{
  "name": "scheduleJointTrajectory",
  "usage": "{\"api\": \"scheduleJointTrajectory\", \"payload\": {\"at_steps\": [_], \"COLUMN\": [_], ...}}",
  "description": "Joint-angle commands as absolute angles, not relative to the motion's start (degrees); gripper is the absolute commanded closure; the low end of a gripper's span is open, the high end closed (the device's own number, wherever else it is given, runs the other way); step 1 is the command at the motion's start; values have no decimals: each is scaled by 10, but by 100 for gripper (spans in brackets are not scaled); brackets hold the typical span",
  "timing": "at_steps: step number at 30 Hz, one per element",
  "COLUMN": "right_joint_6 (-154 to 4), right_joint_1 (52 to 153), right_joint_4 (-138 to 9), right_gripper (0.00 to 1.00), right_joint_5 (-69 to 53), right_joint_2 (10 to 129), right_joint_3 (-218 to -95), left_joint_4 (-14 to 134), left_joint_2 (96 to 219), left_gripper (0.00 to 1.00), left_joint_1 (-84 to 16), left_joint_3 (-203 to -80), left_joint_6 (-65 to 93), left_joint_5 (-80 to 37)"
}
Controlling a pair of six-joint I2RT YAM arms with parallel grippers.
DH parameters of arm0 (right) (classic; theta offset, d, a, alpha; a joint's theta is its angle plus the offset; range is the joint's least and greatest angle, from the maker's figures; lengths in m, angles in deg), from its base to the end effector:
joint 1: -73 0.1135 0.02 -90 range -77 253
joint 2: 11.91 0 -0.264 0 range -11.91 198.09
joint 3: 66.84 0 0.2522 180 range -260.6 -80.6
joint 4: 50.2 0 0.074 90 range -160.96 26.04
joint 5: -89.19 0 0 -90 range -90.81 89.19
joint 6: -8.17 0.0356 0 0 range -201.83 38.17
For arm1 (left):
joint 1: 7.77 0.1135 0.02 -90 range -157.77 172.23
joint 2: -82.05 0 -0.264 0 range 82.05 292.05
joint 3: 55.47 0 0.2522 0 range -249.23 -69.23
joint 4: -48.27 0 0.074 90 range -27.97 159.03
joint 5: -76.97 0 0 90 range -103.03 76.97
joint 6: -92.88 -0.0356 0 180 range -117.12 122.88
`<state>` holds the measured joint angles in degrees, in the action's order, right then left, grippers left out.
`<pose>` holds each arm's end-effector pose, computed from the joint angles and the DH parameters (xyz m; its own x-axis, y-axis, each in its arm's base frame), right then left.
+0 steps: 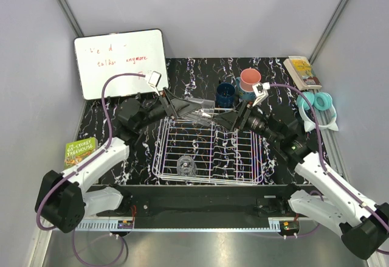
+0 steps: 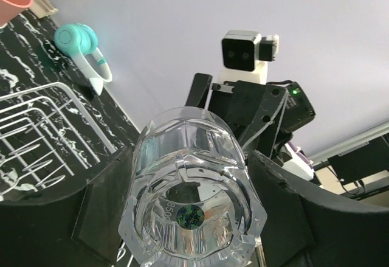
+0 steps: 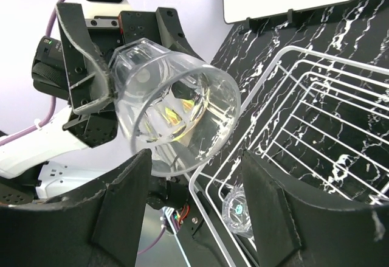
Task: Unload the cups from the dish rack
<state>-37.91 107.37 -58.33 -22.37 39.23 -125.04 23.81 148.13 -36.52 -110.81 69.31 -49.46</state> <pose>0.1674 0.1303 0.3481 -0.5857 0.3810 -0.7154 -0.5859 0.4109 0.6985 0.2182 -0.1438 0.3322 -0.7351 -0.4378 -0.5176 0.5476 0.0665 -0.8341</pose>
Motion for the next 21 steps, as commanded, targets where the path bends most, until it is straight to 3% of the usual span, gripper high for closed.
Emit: {"api": "scheduleJointTrajectory", "payload": {"at_steps": [1, 21], "right_joint_6": [-400, -396], "right_joint_1": [1082, 1137], "right_joint_4": [-587, -501], "right_gripper": [32, 34], "right_joint_5": [-209, -248], "right_joint_2": [354, 440], "right_joint_3": [-1255, -1299], "left_joint_4": [266, 220], "left_joint_2": [1446, 1468], "left_gripper": [100, 100], "left_joint_1": [-356, -347], "left_joint_3": [-1126, -1114], "left_joint_6": [641, 680], "left_joint_5": [-454, -468]}}
